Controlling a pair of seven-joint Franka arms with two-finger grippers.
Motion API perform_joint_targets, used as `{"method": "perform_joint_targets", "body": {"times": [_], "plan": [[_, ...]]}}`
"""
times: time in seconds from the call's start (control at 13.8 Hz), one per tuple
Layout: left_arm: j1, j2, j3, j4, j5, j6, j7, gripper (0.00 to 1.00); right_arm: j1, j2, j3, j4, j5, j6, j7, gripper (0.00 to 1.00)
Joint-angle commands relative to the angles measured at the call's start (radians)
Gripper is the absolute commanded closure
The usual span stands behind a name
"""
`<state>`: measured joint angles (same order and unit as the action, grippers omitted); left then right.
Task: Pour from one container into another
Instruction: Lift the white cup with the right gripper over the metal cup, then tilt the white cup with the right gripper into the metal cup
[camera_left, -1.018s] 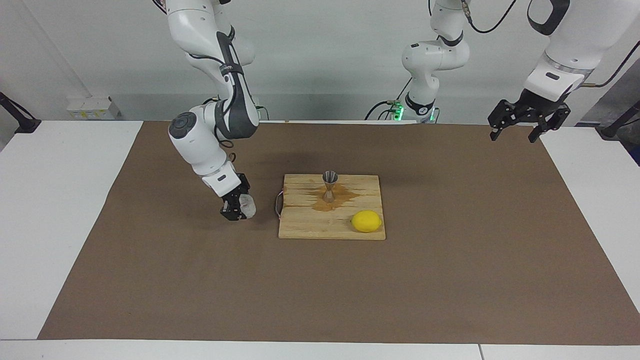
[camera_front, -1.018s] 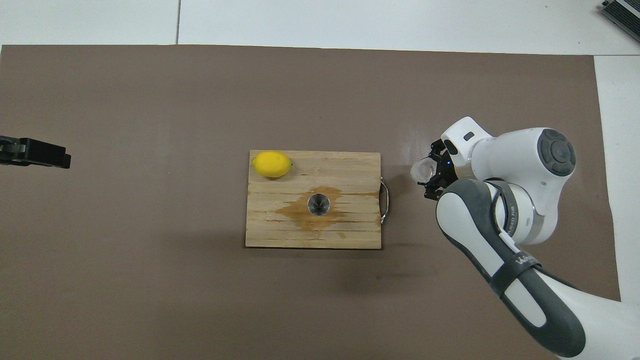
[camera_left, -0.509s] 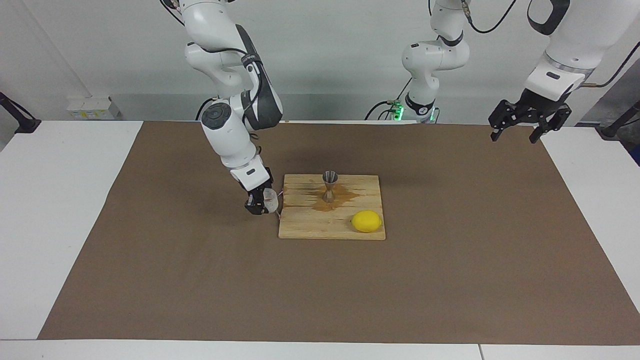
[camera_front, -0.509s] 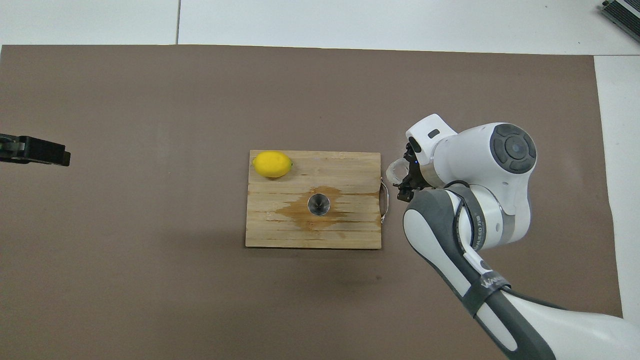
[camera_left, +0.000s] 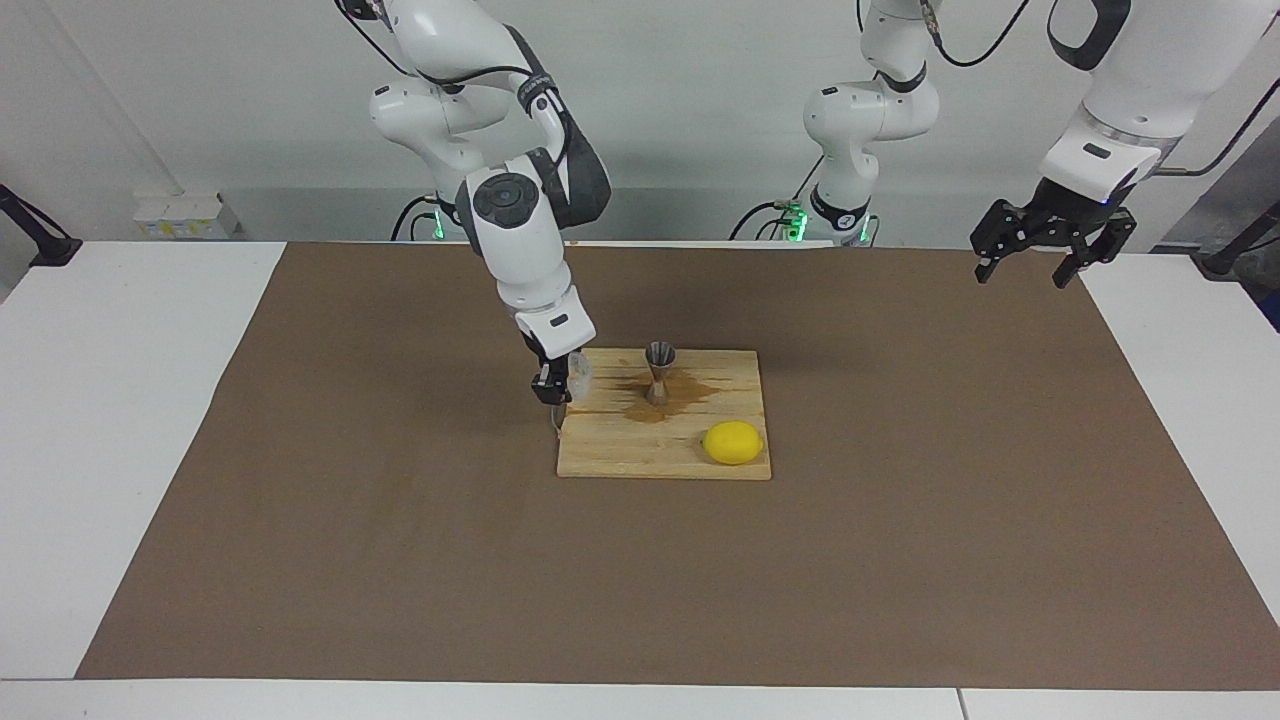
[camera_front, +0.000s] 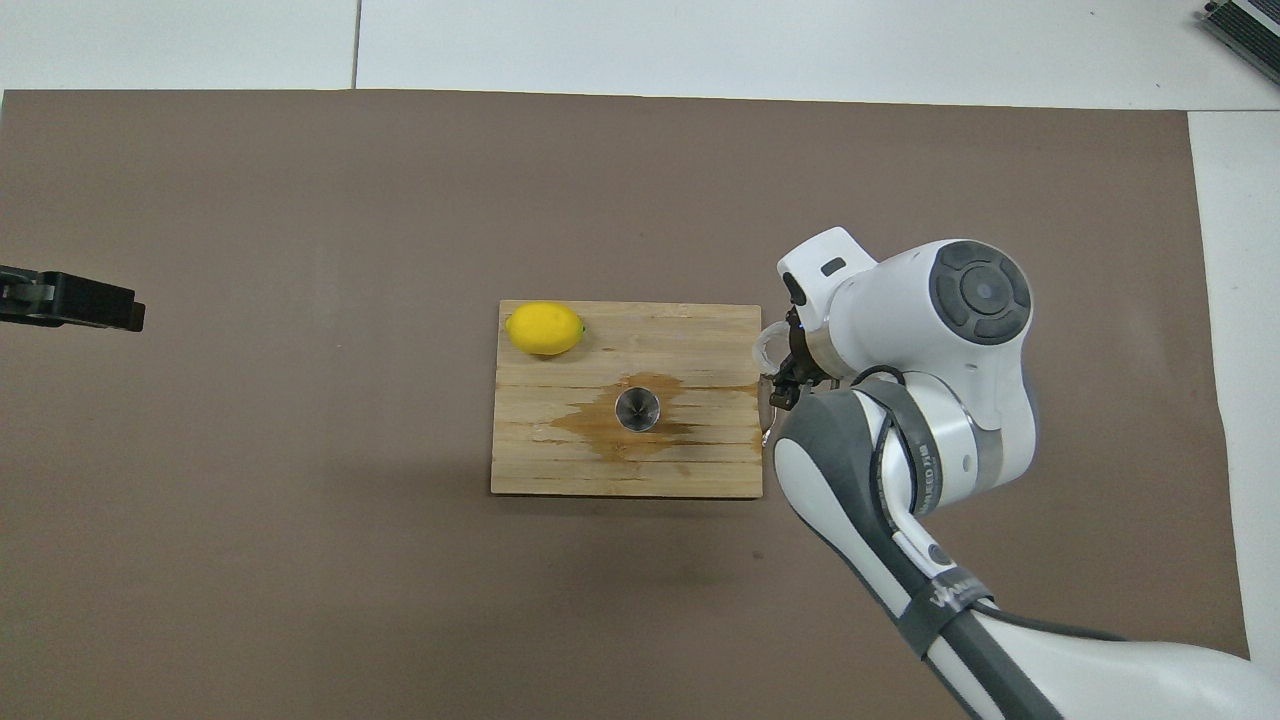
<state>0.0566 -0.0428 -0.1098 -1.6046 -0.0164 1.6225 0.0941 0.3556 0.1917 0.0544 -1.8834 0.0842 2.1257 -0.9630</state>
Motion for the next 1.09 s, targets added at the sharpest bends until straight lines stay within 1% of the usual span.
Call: {"method": "perform_joint_targets", "body": {"times": [0.0,0.15,0.29,0.36,0.51,0.73,0.8,1.02], "plan": [[-0.006,-0.011,0.002,-0.020,0.006,0.011,0.013,0.00,0.029,0.014,-0.001,0.050,-0.059,-0.058,0.071,0.63],[-0.004,-0.016,0.004,-0.018,0.006,0.013,0.013,0.00,0.060,0.018,-0.001,0.078,-0.119,-0.107,0.125,0.63],[0.000,-0.019,0.004,-0.020,0.006,0.014,0.013,0.00,0.078,0.022,-0.001,0.102,-0.130,-0.141,0.145,0.63],[0.003,-0.020,0.004,-0.020,0.006,0.016,0.013,0.00,0.100,0.031,-0.001,0.125,-0.147,-0.167,0.183,0.63],[0.006,-0.022,0.004,-0.017,0.006,0.019,0.013,0.00,0.109,0.064,-0.001,0.186,-0.194,-0.213,0.208,0.63],[0.009,-0.025,0.005,-0.017,0.006,0.014,0.013,0.00,0.144,0.086,-0.001,0.211,-0.219,-0.250,0.211,0.63],[0.009,-0.025,0.005,-0.015,0.006,0.011,0.013,0.00,0.154,0.101,-0.001,0.225,-0.236,-0.271,0.217,0.63],[0.009,-0.025,0.005,-0.014,0.006,0.007,0.013,0.00,0.189,0.178,0.001,0.340,-0.300,-0.337,0.239,0.63]]}}
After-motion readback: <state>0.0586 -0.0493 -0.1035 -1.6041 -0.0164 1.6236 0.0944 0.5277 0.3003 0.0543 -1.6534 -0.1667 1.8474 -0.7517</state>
